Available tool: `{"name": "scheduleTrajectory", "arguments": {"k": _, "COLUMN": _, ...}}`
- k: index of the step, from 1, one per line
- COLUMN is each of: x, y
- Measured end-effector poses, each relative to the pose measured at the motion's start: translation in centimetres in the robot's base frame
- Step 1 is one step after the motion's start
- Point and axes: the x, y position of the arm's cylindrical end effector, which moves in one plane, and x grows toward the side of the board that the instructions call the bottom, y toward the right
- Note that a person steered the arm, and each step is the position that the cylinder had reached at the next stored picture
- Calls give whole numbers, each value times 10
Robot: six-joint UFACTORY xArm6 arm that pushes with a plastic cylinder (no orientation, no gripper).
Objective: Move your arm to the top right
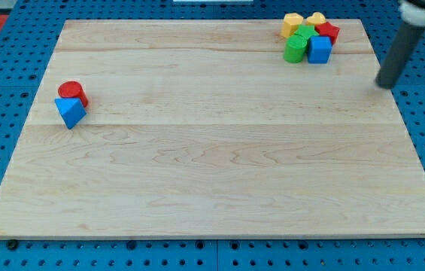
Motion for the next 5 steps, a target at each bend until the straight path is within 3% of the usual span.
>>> {"name": "scheduleTrajectory", "arguments": {"k": 2, "x": -141, "y": 9}}
{"name": "scheduleTrajectory", "arguments": {"k": 5, "x": -150, "y": -25}}
